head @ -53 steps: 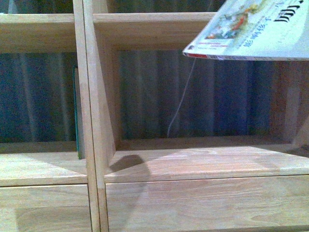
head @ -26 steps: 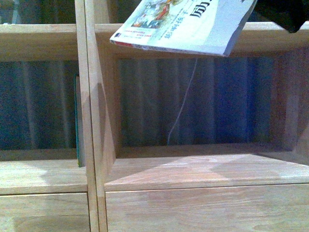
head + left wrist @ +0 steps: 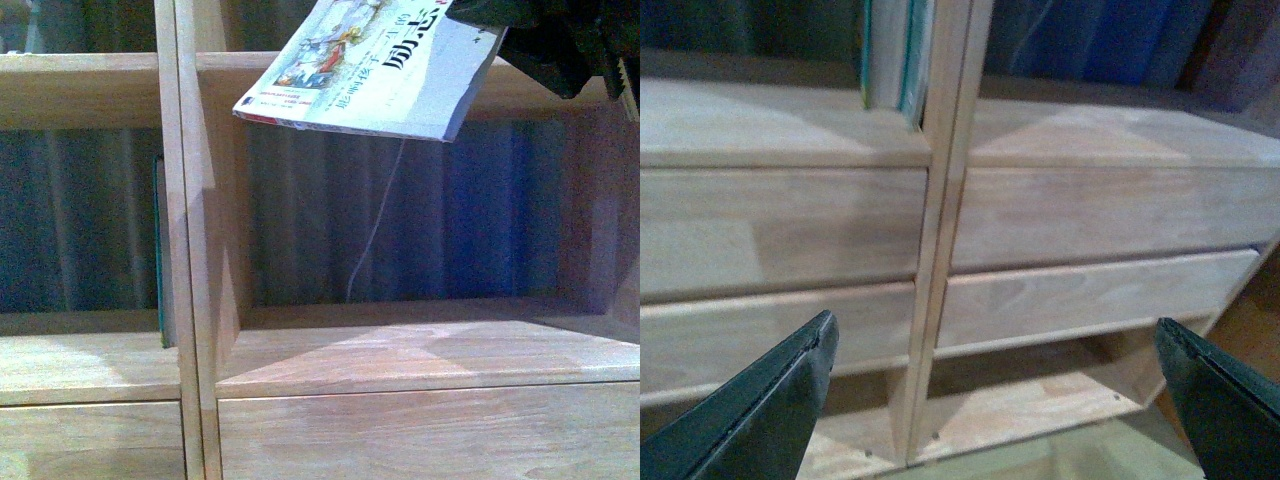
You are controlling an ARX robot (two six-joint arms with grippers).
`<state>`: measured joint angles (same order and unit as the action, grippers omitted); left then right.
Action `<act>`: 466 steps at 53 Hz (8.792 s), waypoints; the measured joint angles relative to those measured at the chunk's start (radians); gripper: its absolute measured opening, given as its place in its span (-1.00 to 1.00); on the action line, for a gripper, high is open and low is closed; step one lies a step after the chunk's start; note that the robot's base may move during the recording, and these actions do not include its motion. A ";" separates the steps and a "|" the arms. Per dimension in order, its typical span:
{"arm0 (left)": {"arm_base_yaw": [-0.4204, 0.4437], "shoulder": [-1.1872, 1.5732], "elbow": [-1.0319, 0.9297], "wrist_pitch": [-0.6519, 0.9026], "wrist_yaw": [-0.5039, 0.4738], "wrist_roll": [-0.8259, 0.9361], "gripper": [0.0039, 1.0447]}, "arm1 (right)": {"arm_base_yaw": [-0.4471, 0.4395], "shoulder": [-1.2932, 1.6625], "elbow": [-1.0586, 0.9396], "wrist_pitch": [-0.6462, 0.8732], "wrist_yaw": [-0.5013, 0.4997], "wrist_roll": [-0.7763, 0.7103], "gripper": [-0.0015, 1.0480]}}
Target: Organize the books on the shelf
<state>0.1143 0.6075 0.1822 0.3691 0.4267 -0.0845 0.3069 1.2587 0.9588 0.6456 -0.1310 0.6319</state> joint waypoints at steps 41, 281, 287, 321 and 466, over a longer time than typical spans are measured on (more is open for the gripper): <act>-0.069 0.740 0.483 0.782 0.295 -0.879 0.86 | 0.009 0.040 0.071 -0.007 0.041 0.018 -0.86; 0.121 0.834 0.727 0.452 -0.035 0.394 -0.88 | -0.413 -0.374 -0.603 -0.124 0.031 -0.621 -0.65; 0.106 0.914 0.766 0.504 -0.069 0.375 -0.88 | -0.395 -0.423 -0.667 -0.110 0.043 -0.625 -0.95; -0.017 1.298 0.927 0.645 -0.248 0.283 -0.88 | -0.311 -0.716 -0.882 -0.186 0.129 -0.626 -0.94; -0.159 1.408 1.208 0.349 -0.348 0.248 0.86 | -0.311 -1.253 -0.945 -0.644 0.131 -0.628 -0.94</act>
<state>-0.0448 2.0155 1.3903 0.7185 0.0788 0.1638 -0.0036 0.0059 0.0135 0.0017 -0.0002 0.0044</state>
